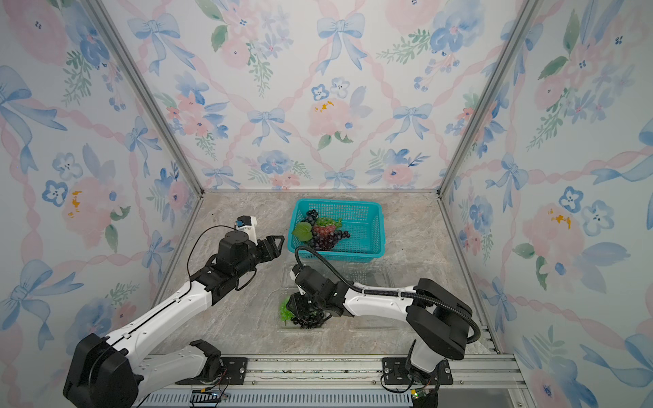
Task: Pack grapes into containers
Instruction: Place the grape into the packing box.
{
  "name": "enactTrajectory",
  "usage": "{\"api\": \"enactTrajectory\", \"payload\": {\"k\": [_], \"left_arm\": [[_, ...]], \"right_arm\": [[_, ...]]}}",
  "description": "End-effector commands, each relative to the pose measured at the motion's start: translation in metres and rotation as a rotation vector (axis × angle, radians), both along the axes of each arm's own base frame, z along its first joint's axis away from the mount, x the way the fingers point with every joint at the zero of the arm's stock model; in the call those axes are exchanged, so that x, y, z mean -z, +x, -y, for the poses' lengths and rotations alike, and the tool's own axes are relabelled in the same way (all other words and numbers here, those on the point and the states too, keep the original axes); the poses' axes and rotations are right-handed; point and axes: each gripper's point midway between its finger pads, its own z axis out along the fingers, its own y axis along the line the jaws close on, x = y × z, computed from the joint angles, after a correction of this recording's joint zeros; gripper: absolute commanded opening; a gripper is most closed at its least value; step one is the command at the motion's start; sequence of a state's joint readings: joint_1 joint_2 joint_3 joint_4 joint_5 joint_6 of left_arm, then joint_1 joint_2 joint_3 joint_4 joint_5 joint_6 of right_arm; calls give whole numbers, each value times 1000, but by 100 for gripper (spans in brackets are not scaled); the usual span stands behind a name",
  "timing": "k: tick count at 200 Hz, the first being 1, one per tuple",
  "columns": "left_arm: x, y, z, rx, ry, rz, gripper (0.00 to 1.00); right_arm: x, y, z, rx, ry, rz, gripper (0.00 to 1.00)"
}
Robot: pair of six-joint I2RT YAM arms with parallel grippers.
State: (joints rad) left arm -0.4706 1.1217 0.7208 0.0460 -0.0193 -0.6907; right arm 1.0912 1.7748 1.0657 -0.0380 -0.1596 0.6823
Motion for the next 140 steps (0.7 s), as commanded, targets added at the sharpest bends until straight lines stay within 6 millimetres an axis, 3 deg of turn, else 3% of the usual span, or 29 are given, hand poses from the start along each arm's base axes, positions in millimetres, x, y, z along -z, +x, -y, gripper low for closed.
{"api": "enactTrajectory", "payload": {"k": [1, 25, 31, 71, 95, 140], "left_arm": [[10, -5, -7, -2, 51, -15, 72], [20, -8, -8, 4, 68, -40, 72], [37, -14, -11, 5, 82, -75, 72], [54, -25, -12, 19, 72, -115, 71], [65, -34, -13, 31, 67, -140, 71], [88, -49, -15, 35, 55, -198, 70]], "right_arm": [[6, -6, 16, -5, -87, 6, 47], [-13, -10, 33, -2, -92, 25, 51], [-25, -11, 37, 1, -76, 33, 52], [-48, -5, 60, 48, -41, 34, 52], [-47, 9, 71, 79, -38, 50, 51], [-35, 43, 68, 99, -50, 92, 32]]}}
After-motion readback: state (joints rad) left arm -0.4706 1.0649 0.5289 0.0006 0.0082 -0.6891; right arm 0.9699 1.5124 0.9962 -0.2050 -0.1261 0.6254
